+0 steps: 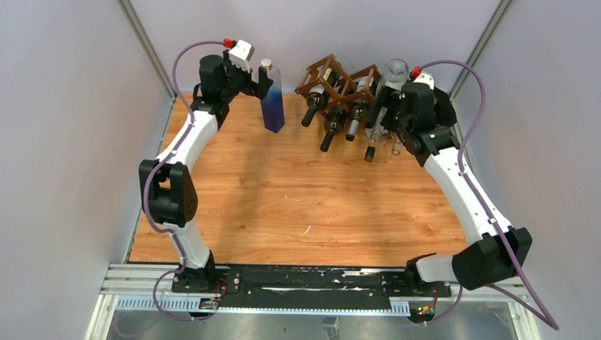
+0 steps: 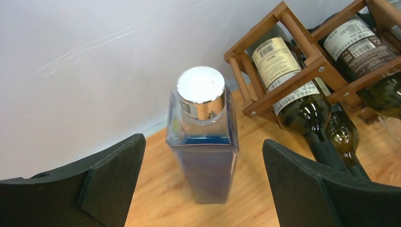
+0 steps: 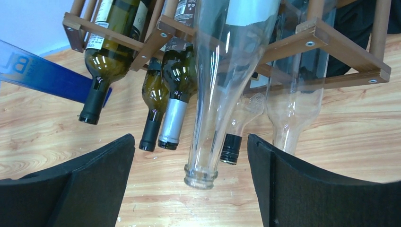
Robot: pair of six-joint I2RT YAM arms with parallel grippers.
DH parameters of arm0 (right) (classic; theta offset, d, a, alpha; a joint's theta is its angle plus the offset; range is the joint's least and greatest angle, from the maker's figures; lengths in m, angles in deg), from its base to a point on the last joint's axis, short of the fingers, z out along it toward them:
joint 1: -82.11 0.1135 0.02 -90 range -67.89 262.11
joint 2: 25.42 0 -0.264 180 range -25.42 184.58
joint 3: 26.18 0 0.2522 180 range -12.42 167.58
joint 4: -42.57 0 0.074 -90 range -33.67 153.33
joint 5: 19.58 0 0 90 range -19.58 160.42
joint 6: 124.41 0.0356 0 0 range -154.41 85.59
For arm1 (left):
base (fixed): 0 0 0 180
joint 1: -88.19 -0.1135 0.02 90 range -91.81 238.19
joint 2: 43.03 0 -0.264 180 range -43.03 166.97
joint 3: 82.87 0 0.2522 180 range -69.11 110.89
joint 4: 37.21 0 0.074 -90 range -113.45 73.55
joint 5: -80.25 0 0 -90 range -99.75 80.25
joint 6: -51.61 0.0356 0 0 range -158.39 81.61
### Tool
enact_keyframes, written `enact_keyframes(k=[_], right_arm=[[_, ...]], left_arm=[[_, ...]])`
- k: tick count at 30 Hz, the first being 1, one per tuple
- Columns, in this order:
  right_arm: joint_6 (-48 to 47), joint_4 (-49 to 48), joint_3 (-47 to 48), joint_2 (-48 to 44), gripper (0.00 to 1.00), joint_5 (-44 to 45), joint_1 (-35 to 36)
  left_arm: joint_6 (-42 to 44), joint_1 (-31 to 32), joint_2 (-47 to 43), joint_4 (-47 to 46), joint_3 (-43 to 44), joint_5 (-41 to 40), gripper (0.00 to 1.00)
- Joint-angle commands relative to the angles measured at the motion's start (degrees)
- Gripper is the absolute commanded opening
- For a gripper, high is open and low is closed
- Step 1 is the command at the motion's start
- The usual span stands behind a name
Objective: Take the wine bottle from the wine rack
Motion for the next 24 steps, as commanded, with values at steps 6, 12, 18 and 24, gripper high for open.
enact_keyframes(k=[6,12,18,24], right_arm=[[1.55,3.53,3.83,7.33,0.83,-3.09,-1.99],[2.48,3.63,3.76,9.77,0.82,-0.74,-2.27],[4.01,2.90,4.68,13.43,0.74,1.01,-2.42],[6.72,-0.15,2.51,14.32,0.63,1.53,-3.47]], left_arm=[[4.41,-4.29,-9.00,44.75,14.57,-0.98,1.00],[4.10,-7.13,-12.09,59.44,19.80,1.11,1.00],[5.43,-7.13,-18.51,63.46,16.17,-2.36,1.00],[6.64,-7.13,-25.12,64.84,10.83,-0.55,1.00]])
